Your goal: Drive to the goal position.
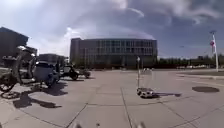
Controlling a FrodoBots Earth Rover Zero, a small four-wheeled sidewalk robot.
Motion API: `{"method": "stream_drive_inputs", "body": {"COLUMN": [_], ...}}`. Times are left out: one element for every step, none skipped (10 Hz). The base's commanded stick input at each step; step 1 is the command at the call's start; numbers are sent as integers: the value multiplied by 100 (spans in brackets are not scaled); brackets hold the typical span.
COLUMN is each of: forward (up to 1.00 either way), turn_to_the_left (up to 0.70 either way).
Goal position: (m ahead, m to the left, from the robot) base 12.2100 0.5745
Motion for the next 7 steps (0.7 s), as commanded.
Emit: {"method": "stream_drive_inputs", "body": {"forward": [70,70,70,70,70,70,70], "turn_to_the_left": [9,-5,-4,9,8,-3,-5]}}
